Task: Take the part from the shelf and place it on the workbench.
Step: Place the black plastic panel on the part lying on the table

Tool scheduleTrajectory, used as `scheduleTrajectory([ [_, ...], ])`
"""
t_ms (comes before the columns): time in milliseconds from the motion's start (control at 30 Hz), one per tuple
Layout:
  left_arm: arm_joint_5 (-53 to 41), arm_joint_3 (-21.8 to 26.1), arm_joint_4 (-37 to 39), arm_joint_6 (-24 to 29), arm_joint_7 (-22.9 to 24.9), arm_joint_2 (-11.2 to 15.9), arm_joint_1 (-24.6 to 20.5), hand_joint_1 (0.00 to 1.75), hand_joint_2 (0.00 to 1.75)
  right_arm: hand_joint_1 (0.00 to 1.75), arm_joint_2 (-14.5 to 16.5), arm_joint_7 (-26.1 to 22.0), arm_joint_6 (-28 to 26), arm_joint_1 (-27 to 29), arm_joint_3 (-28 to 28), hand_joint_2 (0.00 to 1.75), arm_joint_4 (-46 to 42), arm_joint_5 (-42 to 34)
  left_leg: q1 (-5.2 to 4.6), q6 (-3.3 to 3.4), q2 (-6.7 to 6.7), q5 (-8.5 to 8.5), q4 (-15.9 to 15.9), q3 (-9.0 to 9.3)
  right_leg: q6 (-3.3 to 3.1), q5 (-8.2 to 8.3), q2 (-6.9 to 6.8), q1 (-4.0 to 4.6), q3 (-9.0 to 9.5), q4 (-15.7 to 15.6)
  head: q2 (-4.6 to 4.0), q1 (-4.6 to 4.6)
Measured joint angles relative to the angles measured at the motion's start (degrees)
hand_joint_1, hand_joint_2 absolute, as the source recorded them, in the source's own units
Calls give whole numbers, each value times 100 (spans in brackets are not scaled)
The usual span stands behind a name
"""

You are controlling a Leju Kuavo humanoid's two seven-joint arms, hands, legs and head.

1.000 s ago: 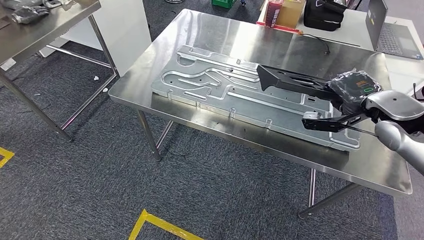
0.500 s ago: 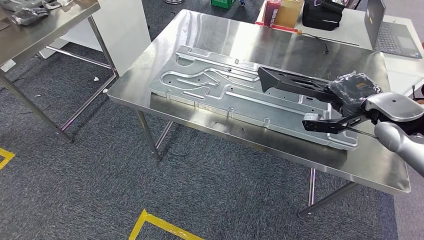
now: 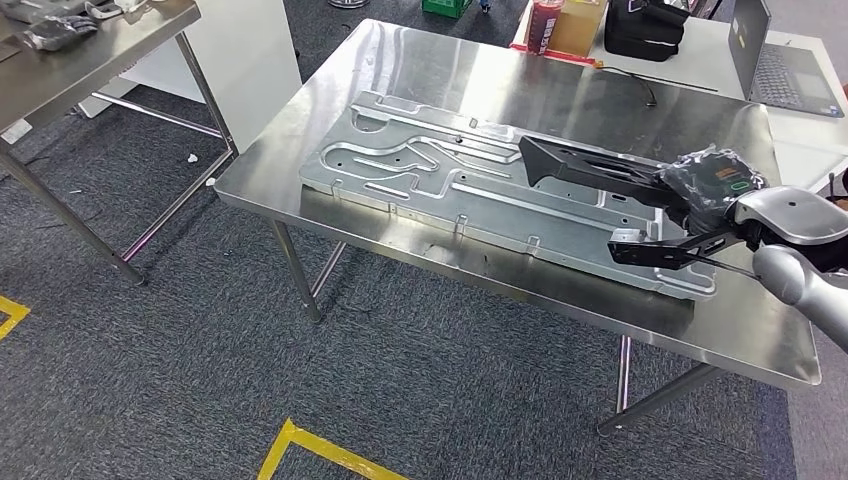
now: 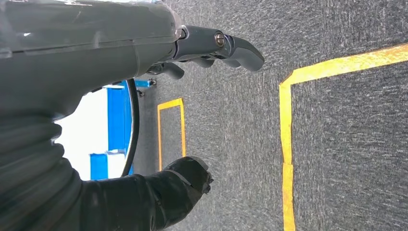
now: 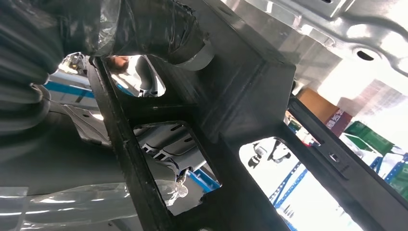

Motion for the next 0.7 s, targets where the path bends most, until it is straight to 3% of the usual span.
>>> scheduleTrajectory([
  [400, -6, 15, 0, -1, -33, 0, 1, 0, 175, 175, -60, -8, 3, 6, 0, 175, 1, -36, -7, 1, 0, 0, 7, -2, 3, 2, 1, -3, -1, -2, 0, 0],
  [600, -21, 25, 0, 1, -57, 8, 0, 0, 175, 175, -74, -10, 15, 10, 0, 175, 1, -33, -55, 23, 0, -14, 35, -25, 55, 9, 1, -33, -10, -18, 0, -2],
  [700, -26, 28, 0, 1, -60, 11, -2, 0, 175, 175, -81, -10, 16, 12, 0, 175, -2, -34, -37, 91, 9, 7, -40, 10, 107, -7, 4, -48, -1, -23, 0, 0],
])
